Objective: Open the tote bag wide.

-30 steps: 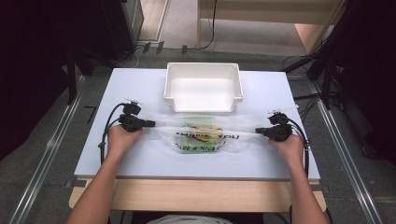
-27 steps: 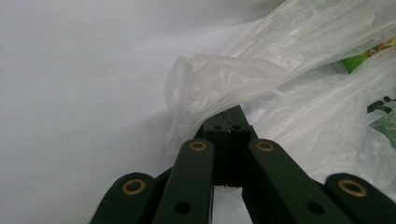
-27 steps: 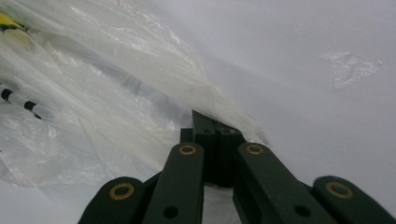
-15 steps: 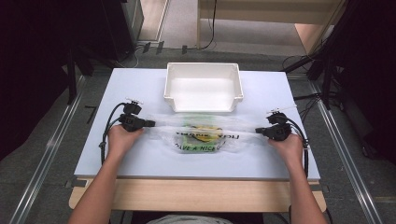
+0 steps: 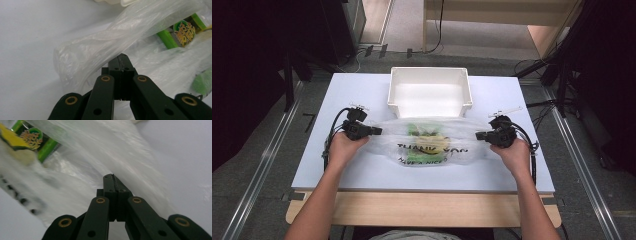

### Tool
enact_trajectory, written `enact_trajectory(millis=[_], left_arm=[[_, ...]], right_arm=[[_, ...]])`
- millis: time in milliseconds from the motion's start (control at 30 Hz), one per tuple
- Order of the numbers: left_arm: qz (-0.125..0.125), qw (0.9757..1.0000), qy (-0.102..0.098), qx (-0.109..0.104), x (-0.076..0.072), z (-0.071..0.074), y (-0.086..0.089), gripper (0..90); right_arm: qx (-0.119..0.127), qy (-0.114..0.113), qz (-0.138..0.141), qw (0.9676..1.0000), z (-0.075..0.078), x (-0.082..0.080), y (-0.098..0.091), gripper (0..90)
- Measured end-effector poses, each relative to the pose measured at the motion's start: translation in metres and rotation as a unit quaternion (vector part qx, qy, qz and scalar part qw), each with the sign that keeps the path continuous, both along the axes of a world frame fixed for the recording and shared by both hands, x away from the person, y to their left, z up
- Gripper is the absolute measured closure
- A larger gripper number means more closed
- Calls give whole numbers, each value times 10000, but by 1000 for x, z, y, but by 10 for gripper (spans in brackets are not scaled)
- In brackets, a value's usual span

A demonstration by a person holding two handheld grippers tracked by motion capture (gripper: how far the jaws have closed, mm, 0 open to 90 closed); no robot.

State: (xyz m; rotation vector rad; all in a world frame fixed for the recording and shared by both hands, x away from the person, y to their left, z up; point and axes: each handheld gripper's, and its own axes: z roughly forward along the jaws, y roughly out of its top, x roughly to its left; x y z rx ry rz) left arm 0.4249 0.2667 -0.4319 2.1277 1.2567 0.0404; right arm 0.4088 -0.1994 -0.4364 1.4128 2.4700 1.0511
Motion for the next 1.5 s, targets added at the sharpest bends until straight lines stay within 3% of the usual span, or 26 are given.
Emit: enact_trajectory(millis=[167,300,367,700,1033,1133,1500], left_arm=[[-135,9998,-129,-64,-3,13,-7,900],[-263,9996,-101,-62,-2,16,-17,900],[-270,9993,-82,-231,-2,17,-21,900],[-467,9988,23,-106,4,17,-45,900],[-637,9977,168,-187,1,7,-59,900],[-653,9975,205,-197,-2,5,-61,900],[-806,9962,254,-211,-18,2,-58,900]], right_arm=[[25,-24,138,9999,8,-1,13,900],[118,-37,198,9997,12,3,23,900],[158,-43,268,9995,15,5,28,900],[165,-136,634,9978,29,19,70,900],[237,-219,839,9960,40,36,107,900],[275,-156,898,9955,36,40,118,900],[-50,186,1192,9927,12,42,144,900]])
